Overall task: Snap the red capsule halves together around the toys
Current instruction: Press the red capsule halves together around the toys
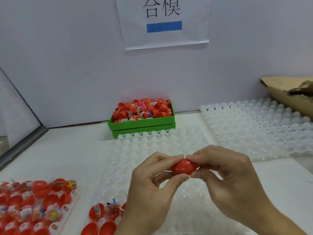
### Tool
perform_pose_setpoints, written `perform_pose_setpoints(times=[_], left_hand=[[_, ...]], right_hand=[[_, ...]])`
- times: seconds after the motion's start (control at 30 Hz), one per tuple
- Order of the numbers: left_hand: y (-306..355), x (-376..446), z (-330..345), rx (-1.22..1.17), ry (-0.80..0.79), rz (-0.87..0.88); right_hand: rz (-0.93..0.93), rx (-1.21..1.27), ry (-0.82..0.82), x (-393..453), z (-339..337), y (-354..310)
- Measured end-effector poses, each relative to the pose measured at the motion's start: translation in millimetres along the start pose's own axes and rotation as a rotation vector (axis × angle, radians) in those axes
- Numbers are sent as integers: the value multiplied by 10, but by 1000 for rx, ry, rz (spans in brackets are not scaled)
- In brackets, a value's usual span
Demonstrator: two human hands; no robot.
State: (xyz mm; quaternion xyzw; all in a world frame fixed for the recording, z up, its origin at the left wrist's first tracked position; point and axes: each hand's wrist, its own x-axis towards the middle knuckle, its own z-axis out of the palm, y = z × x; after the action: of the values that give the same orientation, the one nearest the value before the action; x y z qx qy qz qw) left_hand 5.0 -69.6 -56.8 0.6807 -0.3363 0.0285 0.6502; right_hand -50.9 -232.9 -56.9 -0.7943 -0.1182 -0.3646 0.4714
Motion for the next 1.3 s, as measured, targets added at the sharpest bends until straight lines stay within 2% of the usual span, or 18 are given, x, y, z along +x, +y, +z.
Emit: perform_pose_setpoints(times=[0.27, 0.47, 0.87, 0.97, 1.03, 1.13, 1.23, 1.3], left_hand=[[-42, -17, 29, 106, 37, 43], [-64, -24, 40, 69, 52, 34], [-100, -55, 93, 284, 123, 96], [-104, -42, 96, 299, 142, 102], [-96, -36, 102, 296, 166, 113], [-96, -30, 102, 432, 185, 220], [-129, -39, 117, 627, 181, 357], [-121, -37, 125, 614, 143, 374]], right_hand=[[-8, -59, 4, -25, 30, 4], [56, -18, 28, -27, 53, -2], [81, -45, 13, -73, 95, 52], [153, -59, 8, -89, 115, 31], [228, 21, -16, -94, 114, -21], [369, 274, -60, -91, 135, -111], [498, 319, -45, -99, 198, -131], [565, 362, -2, -78, 199, -128]])
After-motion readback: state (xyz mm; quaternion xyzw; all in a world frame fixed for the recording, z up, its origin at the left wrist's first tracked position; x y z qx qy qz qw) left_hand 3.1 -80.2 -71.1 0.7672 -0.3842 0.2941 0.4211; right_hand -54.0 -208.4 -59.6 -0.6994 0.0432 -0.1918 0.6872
